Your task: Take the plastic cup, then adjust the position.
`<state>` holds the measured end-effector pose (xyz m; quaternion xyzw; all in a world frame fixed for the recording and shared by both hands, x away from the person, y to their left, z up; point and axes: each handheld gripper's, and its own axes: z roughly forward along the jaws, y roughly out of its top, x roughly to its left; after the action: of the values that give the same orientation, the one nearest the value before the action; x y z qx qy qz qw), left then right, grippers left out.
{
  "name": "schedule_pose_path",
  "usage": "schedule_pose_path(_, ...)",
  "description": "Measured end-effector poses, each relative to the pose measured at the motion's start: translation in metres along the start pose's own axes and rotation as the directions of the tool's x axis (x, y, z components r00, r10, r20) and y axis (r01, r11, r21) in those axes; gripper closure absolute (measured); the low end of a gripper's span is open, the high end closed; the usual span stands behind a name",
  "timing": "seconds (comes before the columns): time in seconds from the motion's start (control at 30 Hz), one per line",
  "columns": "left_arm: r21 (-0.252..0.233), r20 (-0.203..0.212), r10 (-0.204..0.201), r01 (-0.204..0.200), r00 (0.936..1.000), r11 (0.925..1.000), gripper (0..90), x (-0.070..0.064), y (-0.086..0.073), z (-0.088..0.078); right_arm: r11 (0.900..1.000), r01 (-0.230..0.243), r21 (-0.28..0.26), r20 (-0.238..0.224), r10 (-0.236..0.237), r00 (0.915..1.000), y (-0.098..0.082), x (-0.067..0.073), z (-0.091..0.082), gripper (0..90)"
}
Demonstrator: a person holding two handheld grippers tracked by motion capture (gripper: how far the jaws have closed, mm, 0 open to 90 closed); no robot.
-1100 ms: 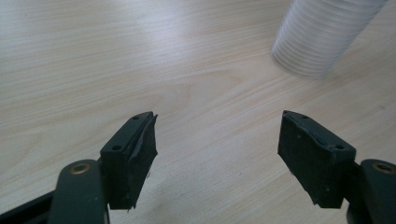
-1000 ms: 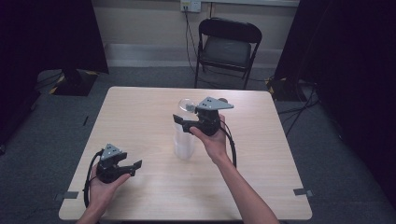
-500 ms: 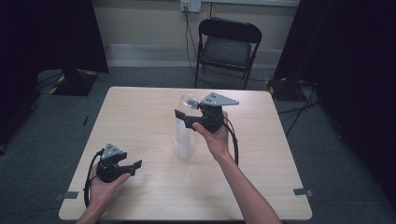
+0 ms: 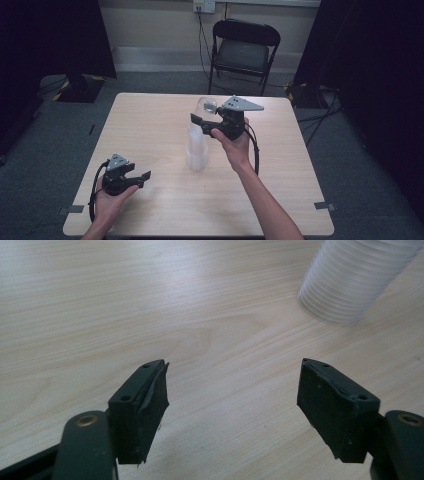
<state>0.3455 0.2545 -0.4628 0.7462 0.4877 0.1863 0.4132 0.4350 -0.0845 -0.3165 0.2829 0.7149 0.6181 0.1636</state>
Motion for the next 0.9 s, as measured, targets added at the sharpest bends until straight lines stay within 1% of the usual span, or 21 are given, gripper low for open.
schedule_pose_path(0.03, -0.003, 0.003, -0.002, 0.002, 1.0000, 1.0000, 29.7, -0.001, 0.000, 0.000, 1.000, -0.002, -0.001, 0.002, 0.002, 1.0000, 0.000, 0.000, -0.001, 36.7)
schedule_pose_path(0.07, -0.002, 0.002, 0.005, -0.005, 1.0000, 1.0000, 31.9, -0.001, 0.000, 0.001, 1.000, -0.003, -0.004, 0.003, 0.003, 1.0000, 0.001, 0.000, -0.003, 36.7)
schedule_pose_path(0.1, 0.000, 0.002, 0.007, -0.007, 1.0000, 1.0000, 32.2, -0.001, 0.000, 0.001, 1.000, -0.001, -0.009, 0.003, 0.001, 1.0000, 0.002, -0.001, -0.004, 36.8)
schedule_pose_path(0.13, 0.000, 0.002, 0.005, -0.005, 1.0000, 1.0000, 31.8, -0.002, 0.000, 0.002, 1.000, -0.005, -0.010, 0.003, 0.006, 1.0000, 0.002, -0.001, -0.006, 36.8)
schedule_pose_path(0.17, 0.002, 0.002, 0.007, -0.007, 1.0000, 1.0000, 31.5, -0.002, 0.000, 0.002, 1.000, 0.002, -0.009, 0.009, -0.001, 1.0000, 0.003, -0.002, -0.008, 36.8)
schedule_pose_path(0.33, 0.001, -0.006, 0.005, -0.005, 1.0000, 1.0000, 30.2, -0.002, -0.001, -0.001, 1.000, -0.017, -0.014, 0.018, 0.017, 0.9997, 0.001, -0.005, -0.017, 37.0)
schedule_pose_path(0.4, -0.001, -0.011, 0.006, -0.006, 0.9999, 1.0000, 30.1, -0.002, -0.001, -0.002, 1.000, -0.027, -0.007, 0.023, 0.028, 0.9994, 0.000, -0.006, -0.021, 37.0)
schedule_pose_path(0.47, -0.001, -0.009, 0.003, -0.003, 1.0000, 1.0000, 30.3, -0.003, -0.002, -0.002, 0.999, -0.035, 0.001, 0.042, 0.035, 0.9985, -0.001, -0.008, -0.025, 37.1)
schedule_pose_path(0.53, 0.004, -0.010, 0.010, -0.010, 0.9999, 0.9999, 31.4, -0.003, -0.002, -0.003, 0.999, -0.045, 0.003, 0.039, 0.045, 0.9983, -0.002, -0.010, -0.029, 37.2)
schedule_pose_path(0.6, -0.001, -0.007, 0.009, -0.009, 0.9999, 1.0000, 31.4, -0.004, -0.002, -0.003, 0.999, -0.048, 0.004, 0.043, 0.047, 0.9980, -0.003, -0.012, -0.033, 37.2)
schedule_pose_path(0.67, -0.008, -0.009, 0.008, -0.008, 0.9999, 0.9999, 31.4, -0.005, -0.002, -0.003, 0.998, -0.060, -0.003, 0.038, 0.061, 0.9974, -0.004, -0.013, -0.037, 37.3)
schedule_pose_path(0.77, -0.006, 0.001, 0.011, -0.011, 0.9999, 0.9999, 31.6, -0.005, -0.002, -0.001, 0.998, -0.067, 0.009, 0.054, 0.067, 0.9963, -0.006, -0.014, -0.043, 37.6)
schedule_pose_path(0.8, -0.010, 0.000, 0.010, -0.010, 0.9999, 0.9999, 31.8, -0.005, -0.002, 0.000, 0.997, -0.074, 0.016, 0.062, 0.073, 0.9954, -0.007, -0.014, -0.045, 37.6)
schedule_pose_path(0.87, -0.019, 0.009, 0.004, -0.003, 0.9999, 0.9998, 32.2, -0.005, -0.002, 0.001, 0.996, -0.088, 0.022, 0.059, 0.087, 0.9944, -0.010, -0.016, -0.048, 37.7)
schedule_pose_path(0.9, -0.031, 0.014, 0.001, 0.000, 0.9999, 0.9995, 32.6, -0.006, -0.001, 0.000, 0.995, -0.092, 0.022, 0.061, 0.091, 0.9940, -0.011, -0.016, -0.049, 37.7)
